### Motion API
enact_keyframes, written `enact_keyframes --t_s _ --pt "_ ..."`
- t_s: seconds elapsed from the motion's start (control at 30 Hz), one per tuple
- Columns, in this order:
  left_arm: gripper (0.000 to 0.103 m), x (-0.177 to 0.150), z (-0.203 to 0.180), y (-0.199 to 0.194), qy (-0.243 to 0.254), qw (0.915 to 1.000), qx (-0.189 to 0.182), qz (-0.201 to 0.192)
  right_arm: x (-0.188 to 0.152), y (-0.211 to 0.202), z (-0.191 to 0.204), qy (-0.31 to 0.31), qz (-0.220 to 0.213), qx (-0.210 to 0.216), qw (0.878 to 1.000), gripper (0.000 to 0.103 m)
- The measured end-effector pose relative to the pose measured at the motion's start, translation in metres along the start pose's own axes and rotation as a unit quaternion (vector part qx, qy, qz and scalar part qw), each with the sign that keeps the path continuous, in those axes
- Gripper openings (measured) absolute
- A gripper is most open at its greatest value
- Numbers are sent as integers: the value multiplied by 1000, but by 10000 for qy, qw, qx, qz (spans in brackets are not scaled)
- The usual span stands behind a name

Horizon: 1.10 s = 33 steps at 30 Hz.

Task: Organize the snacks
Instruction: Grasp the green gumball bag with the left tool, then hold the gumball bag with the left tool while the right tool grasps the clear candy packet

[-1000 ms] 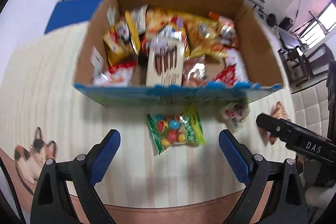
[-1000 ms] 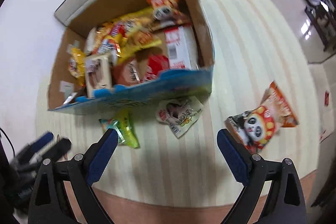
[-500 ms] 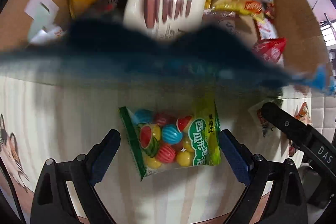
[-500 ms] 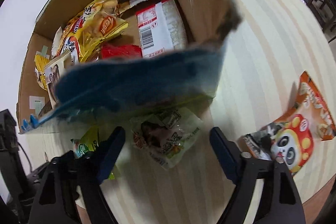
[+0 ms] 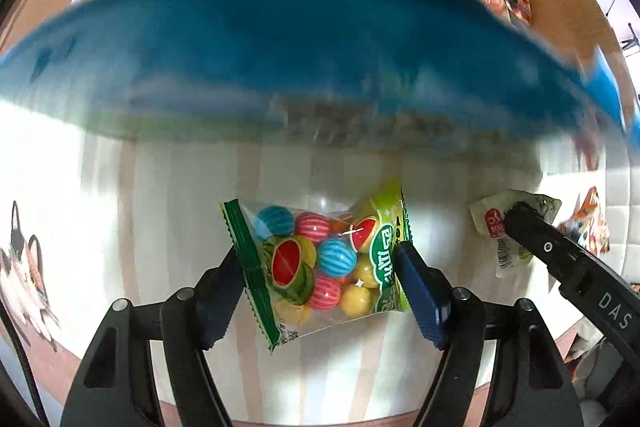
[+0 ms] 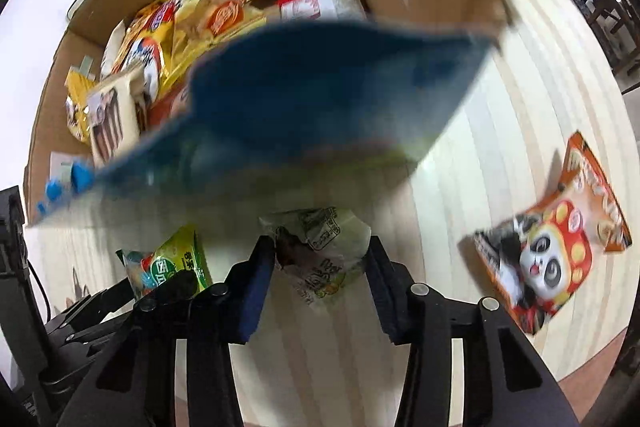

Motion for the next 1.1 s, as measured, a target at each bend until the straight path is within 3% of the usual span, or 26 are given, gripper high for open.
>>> enact_keyframes --t_s 0.5,0.73,1.1 --pt "70 -54 -15 4 115 9995 90 276 -76 -7 -16 -353 510 -176 9979 48" --pt "70 -56 -15 10 119 9995 137 259 -75 -1 -16 -260 514 -204 9981 50" --pt "66 -67 -8 -5 108 9997 80 223 -86 -16 -24 -196 486 58 9986 43"
Point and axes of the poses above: each gripper's, at about its wrist camera, not at the fingertips, and y roughly the way its jaws point, z to its left, x to its top, the point moved 7 cm from there along y, roughly the way its jaws point, and after that the axes turned 6 degrees about y, right-handed, at the moved point
